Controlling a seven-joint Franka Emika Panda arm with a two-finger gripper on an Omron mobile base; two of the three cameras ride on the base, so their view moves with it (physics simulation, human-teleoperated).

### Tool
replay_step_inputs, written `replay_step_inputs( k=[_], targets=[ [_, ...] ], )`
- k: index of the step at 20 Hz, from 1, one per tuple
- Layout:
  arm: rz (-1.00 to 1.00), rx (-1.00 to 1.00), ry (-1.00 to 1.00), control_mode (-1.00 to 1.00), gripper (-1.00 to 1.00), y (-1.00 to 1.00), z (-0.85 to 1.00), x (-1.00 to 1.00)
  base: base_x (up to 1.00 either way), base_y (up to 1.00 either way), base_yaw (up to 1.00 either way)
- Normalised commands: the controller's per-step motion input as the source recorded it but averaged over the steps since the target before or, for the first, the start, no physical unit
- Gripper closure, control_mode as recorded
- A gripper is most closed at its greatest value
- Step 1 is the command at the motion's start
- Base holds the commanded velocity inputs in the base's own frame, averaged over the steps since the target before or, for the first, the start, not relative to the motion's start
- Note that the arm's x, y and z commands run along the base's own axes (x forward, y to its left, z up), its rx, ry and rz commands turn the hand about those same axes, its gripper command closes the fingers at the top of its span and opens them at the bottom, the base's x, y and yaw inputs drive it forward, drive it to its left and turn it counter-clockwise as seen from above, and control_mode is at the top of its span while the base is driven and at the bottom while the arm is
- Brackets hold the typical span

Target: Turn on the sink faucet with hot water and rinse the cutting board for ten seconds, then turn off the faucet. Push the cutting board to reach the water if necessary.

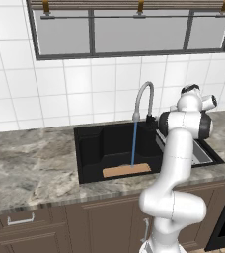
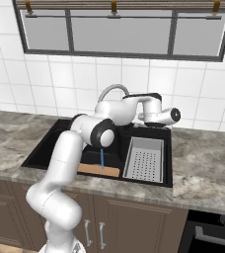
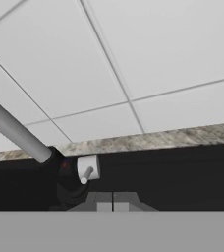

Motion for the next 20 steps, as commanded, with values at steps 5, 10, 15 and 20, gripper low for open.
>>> replay_step_inputs(
  k=[5, 10, 15, 20],
  targets=[
    [0.0, 0.0, 0.0, -1.0, 1.0, 0.0, 0.0, 0.0, 0.0, 0.0, 0.0],
    [0.0, 0.0, 0.0, -1.0, 1.0, 0.0, 0.0, 0.0, 0.0, 0.0, 0.0],
    [0.0, 0.0, 0.0, -1.0, 1.0, 0.0, 0.0, 0.0, 0.0, 0.0, 0.0],
    [0.0, 0.0, 0.0, -1.0, 1.0, 0.0, 0.0, 0.0, 0.0, 0.0, 0.0]
  ],
)
